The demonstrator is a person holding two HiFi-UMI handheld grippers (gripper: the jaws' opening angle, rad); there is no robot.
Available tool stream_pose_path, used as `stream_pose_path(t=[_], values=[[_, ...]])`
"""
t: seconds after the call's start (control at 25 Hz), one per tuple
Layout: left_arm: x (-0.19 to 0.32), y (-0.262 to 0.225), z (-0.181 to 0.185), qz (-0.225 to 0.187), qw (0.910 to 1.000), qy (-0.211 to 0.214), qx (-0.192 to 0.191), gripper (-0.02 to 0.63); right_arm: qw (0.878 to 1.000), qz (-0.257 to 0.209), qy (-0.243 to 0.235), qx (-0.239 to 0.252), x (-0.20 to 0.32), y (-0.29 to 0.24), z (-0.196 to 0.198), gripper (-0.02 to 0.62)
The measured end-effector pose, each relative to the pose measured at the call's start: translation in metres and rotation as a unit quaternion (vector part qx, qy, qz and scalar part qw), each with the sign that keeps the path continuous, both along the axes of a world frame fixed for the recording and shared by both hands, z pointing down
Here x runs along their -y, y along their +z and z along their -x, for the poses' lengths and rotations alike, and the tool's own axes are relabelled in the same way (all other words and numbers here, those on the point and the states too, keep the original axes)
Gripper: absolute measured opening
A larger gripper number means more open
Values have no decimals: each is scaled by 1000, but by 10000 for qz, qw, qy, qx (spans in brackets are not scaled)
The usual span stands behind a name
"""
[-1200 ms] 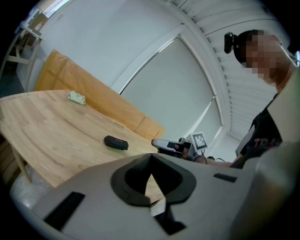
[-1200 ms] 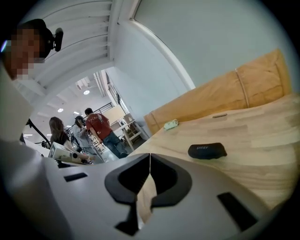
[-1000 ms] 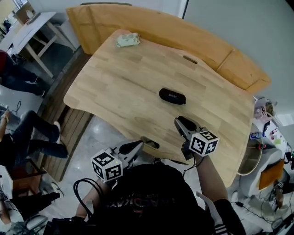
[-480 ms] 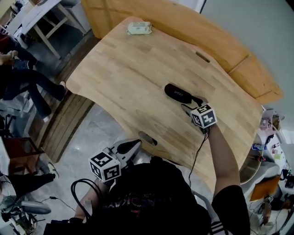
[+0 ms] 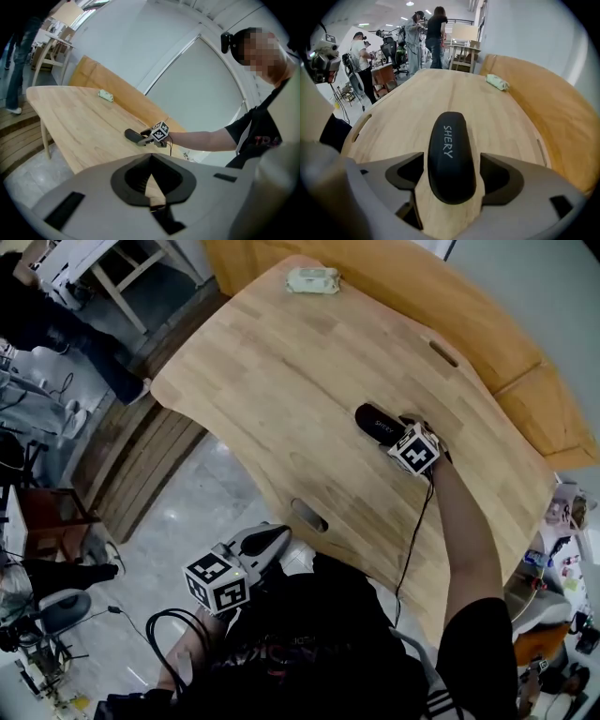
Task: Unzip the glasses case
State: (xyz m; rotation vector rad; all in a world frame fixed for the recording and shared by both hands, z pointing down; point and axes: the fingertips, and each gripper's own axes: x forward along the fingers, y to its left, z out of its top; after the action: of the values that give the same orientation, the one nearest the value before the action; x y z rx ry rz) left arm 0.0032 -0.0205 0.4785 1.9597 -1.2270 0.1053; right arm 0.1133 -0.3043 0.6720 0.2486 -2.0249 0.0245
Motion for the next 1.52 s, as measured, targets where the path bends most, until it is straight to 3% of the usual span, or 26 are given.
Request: stream_pose_path(t=[0.2,0.48,0.64,0.76,1.0,1.24,1.36,1.44,1.52], values=[[-5,3,2,101,9998,-159,0,11,9995,64,-160,-259,3,16,5,374],[-10,4,10,110,9994,-326,-52,11,9996,-32,-164,-240,5,16,5,364],[-9,2,15,38,9994,-323,-93,11,9987,231,4,445,-8,-8,16,354],[-5,0,17,-29,9996,-268,-116,11,9934,337,-159,1082,-27,-38,28,353],[2,-6,27,-198,9991,-217,-313,11,9700,332,-696,2306,-84,-111,47,351],[22,-28,43,-539,9903,-131,-1270,12,9387,376,-1315,3165,-164,-192,59,350],[35,-44,48,-733,9818,49,-1750,14,9308,234,-1802,3172,-195,-221,59,350],[42,-58,46,-862,9715,324,-2185,22,9289,148,-2095,3051,-213,-235,57,350],[45,-77,43,-1025,9524,732,-2775,104,9285,144,-2235,2962,-230,-249,57,350]])
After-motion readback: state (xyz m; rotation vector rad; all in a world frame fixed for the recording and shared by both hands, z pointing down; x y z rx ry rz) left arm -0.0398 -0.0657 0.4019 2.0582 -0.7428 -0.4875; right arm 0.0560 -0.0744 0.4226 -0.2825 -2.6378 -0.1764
